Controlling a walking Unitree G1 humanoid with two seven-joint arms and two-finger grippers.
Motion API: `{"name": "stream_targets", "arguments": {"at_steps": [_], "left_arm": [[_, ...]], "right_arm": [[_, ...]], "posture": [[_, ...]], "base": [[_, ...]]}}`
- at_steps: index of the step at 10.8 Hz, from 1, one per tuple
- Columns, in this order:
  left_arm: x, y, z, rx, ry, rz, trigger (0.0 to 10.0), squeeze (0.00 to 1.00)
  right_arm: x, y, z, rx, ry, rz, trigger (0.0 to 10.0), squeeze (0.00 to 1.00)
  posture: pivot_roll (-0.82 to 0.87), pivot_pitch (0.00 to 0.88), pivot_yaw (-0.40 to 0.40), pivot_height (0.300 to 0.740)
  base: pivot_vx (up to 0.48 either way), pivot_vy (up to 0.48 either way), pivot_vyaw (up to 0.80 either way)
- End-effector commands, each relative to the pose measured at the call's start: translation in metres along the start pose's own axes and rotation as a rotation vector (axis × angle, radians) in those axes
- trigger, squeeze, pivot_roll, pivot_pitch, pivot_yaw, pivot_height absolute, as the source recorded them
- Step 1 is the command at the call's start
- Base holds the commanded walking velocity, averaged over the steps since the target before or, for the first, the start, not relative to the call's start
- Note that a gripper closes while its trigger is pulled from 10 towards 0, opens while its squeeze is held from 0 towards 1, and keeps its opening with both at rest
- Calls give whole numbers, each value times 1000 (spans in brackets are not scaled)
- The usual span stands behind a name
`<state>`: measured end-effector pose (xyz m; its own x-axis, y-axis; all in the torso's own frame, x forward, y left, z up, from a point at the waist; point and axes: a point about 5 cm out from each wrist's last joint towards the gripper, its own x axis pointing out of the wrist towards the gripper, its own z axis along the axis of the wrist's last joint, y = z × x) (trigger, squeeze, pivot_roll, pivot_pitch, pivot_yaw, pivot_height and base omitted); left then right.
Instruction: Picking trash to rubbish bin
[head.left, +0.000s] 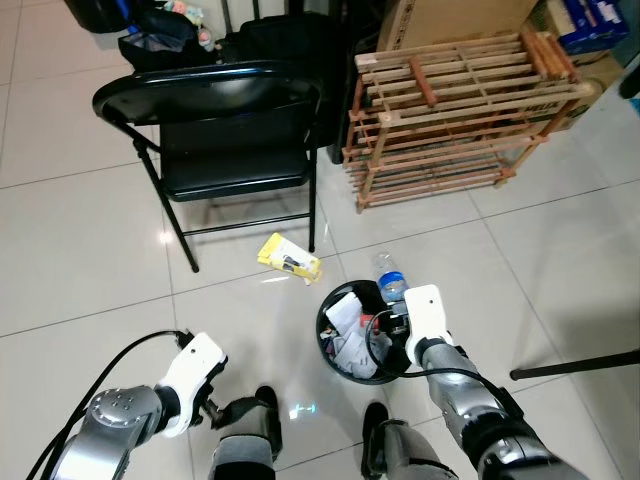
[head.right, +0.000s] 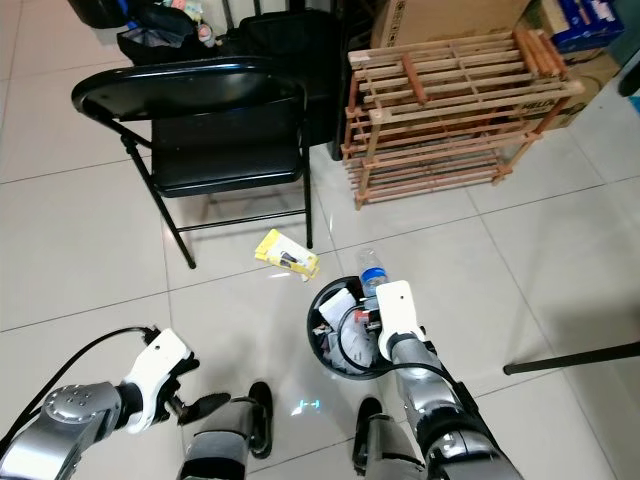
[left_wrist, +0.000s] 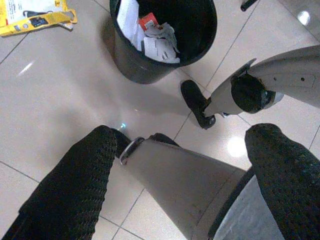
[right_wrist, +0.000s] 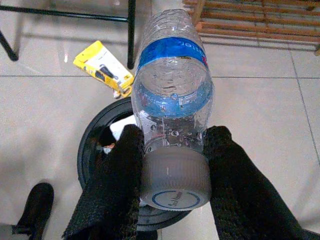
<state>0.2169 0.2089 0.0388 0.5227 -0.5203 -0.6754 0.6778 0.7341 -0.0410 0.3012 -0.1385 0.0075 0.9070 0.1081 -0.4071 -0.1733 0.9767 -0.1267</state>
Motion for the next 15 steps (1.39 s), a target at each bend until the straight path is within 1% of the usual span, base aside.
{"name": "stream_targets", "arguments": {"at_steps": [1,4,5,7,9,13,15], "left_arm": [[-3,-1,-8,1,41,-7,10000,0],[-10,0,-6,15,43,-1,10000,0],[-12,1,-7,16,44,-3,10000,0],[-14,1,-8,20,46,-6,10000,0],[-17,2,-10,26,48,-11,10000,0],[-19,0,-14,31,38,-17,10000,0],[-22,2,-14,40,7,9,10000,0]], "right_arm": [[-2,2,-10,-2,44,1,10000,0],[1,10,-9,-15,68,21,10000,0],[1,15,-11,-15,91,35,10000,0],[-2,18,-21,-22,139,41,10000,0],[-4,22,-25,-18,153,42,10000,0],[-7,18,-33,-34,171,32,10000,0],[-11,19,-42,-52,206,39,10000,0]], "posture": [[378,374,-13,740],[390,379,-4,740],[391,378,-2,740],[393,378,2,740],[391,380,6,740],[366,381,-2,740],[364,381,-3,740]], "base": [[0,0,0],[0,0,0],[0,0,0],[0,0,0],[0,0,0],[0,0,0],[0,0,0]]}}
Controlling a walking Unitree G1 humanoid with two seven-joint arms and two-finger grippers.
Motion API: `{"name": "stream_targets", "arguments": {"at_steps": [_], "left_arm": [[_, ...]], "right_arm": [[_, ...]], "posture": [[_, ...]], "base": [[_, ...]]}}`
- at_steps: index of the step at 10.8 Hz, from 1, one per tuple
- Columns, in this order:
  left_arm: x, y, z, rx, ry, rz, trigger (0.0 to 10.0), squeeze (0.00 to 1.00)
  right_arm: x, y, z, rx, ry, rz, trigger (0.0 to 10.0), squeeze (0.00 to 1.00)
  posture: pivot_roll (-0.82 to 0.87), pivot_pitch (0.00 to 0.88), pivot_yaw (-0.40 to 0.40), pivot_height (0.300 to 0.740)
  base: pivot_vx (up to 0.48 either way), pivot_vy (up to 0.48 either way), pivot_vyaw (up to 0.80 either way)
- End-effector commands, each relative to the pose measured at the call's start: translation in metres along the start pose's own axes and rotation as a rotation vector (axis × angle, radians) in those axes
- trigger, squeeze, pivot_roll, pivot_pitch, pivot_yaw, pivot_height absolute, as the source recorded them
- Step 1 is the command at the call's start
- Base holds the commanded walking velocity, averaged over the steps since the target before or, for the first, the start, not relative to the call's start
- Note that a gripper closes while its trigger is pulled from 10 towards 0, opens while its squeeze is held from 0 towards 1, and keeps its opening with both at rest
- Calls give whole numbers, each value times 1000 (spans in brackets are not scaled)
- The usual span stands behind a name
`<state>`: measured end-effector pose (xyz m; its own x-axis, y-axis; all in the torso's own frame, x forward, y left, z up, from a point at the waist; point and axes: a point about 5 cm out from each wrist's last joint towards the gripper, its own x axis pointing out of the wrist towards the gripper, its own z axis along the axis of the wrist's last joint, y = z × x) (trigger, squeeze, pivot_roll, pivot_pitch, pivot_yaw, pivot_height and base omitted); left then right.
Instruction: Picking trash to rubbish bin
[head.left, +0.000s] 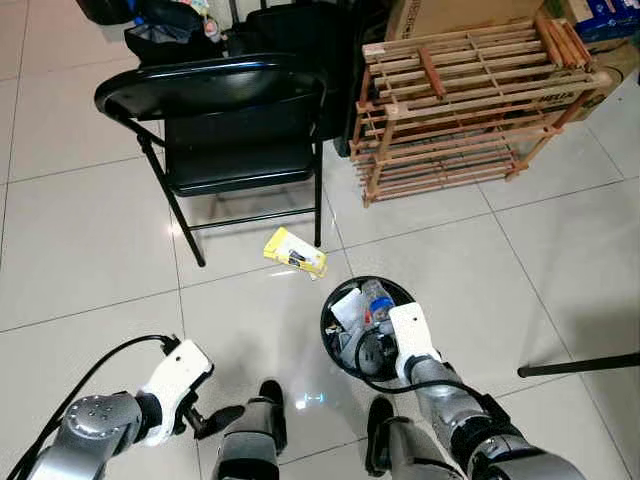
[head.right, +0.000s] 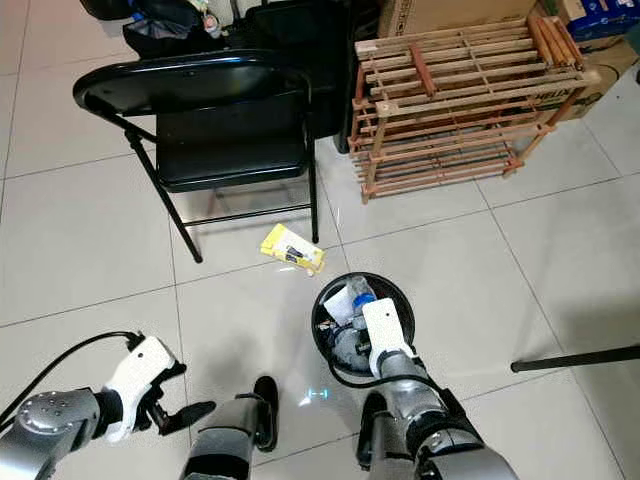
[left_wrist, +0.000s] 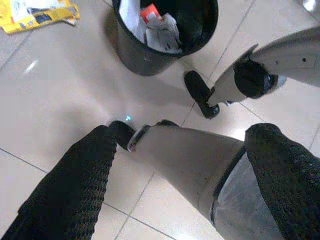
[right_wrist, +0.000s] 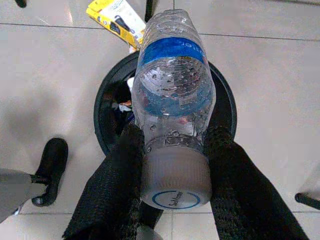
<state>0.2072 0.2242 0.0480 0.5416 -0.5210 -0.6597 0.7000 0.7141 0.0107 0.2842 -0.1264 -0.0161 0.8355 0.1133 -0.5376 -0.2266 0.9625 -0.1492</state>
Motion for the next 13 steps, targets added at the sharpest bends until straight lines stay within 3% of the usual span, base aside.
{"name": "stream_targets", "arguments": {"at_steps": [1,5,6,13], "left_arm": [[-4,0,-9,-16,16,16,10000,0],[-7,1,-13,-4,14,16,10000,0],[-7,1,-13,-2,11,20,10000,0],[-8,2,-13,10,16,15,10000,0]], "right_arm": [[-5,2,-20,-7,73,2,10000,0],[-6,3,-22,-4,79,6,10000,0],[-6,4,-22,1,78,14,10000,1000],[-7,3,-26,7,80,9,10000,1000]], "posture": [[364,380,-1,740],[361,379,3,740],[360,379,1,740],[358,382,3,740]], "base": [[0,0,0],[0,0,0],[0,0,0],[0,0,0]]}}
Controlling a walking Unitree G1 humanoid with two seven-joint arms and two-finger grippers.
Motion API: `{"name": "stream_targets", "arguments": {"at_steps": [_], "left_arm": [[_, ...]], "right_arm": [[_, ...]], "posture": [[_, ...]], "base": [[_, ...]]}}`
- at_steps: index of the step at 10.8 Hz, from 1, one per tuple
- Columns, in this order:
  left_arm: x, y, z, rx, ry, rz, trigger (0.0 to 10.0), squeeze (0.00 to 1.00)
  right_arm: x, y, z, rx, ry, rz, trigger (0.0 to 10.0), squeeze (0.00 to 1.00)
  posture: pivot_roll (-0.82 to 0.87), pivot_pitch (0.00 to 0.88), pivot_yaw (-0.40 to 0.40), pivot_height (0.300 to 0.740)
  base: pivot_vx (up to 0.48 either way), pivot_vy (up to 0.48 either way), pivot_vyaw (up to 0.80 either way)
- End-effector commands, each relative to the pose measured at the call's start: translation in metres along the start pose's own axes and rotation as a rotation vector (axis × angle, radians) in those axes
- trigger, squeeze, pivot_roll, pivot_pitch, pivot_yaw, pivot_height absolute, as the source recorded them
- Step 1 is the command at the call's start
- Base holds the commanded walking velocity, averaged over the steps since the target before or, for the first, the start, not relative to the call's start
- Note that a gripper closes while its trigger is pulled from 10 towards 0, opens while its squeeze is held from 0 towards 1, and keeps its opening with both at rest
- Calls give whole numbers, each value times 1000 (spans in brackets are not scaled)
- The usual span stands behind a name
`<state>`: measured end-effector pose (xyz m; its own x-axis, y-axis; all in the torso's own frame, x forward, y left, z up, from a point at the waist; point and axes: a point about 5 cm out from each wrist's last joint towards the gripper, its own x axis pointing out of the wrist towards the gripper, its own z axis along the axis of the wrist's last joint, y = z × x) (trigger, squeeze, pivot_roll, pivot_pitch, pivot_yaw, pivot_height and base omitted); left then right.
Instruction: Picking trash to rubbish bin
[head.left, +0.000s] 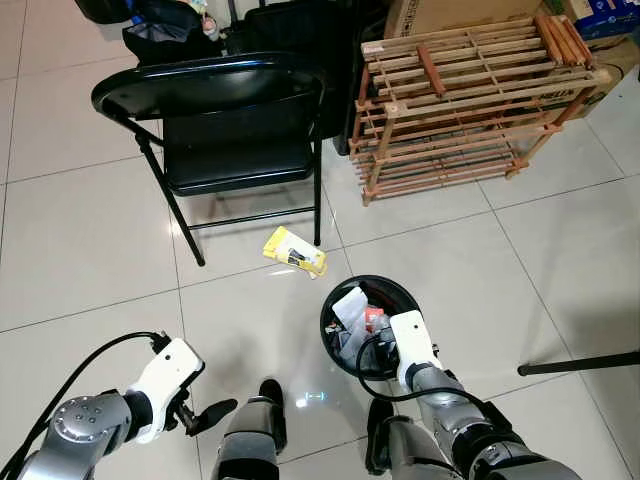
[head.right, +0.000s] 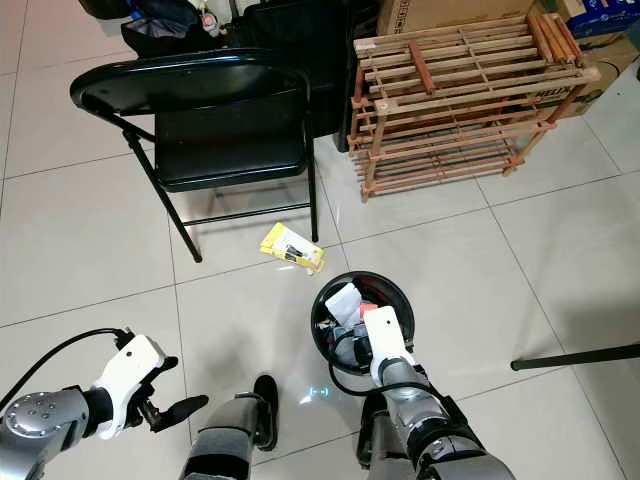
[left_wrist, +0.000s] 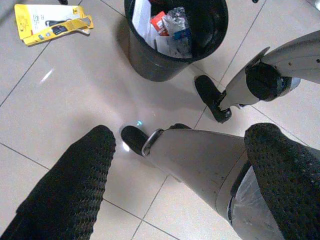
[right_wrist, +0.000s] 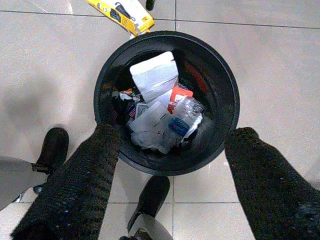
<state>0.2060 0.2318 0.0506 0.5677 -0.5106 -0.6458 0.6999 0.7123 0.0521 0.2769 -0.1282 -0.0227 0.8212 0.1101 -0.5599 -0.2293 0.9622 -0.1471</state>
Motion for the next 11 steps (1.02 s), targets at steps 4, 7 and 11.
{"name": "stream_targets", "arguments": {"at_steps": [4,7,11], "left_arm": [[4,-2,-9,-15,26,-6,10000,0],[14,0,-4,-11,-4,15,10000,0],[39,10,12,14,-97,102,10000,0]], "right_arm": [[-4,-6,-11,35,5,-15,10000,1000],[-7,-23,1,93,-128,-79,10000,1000],[-25,-31,30,163,-410,-150,10000,1000]], "posture": [[342,356,2,740],[300,303,-9,740],[230,205,-11,740]], "base": [[0,0,0],[0,0,0],[0,0,0]]}}
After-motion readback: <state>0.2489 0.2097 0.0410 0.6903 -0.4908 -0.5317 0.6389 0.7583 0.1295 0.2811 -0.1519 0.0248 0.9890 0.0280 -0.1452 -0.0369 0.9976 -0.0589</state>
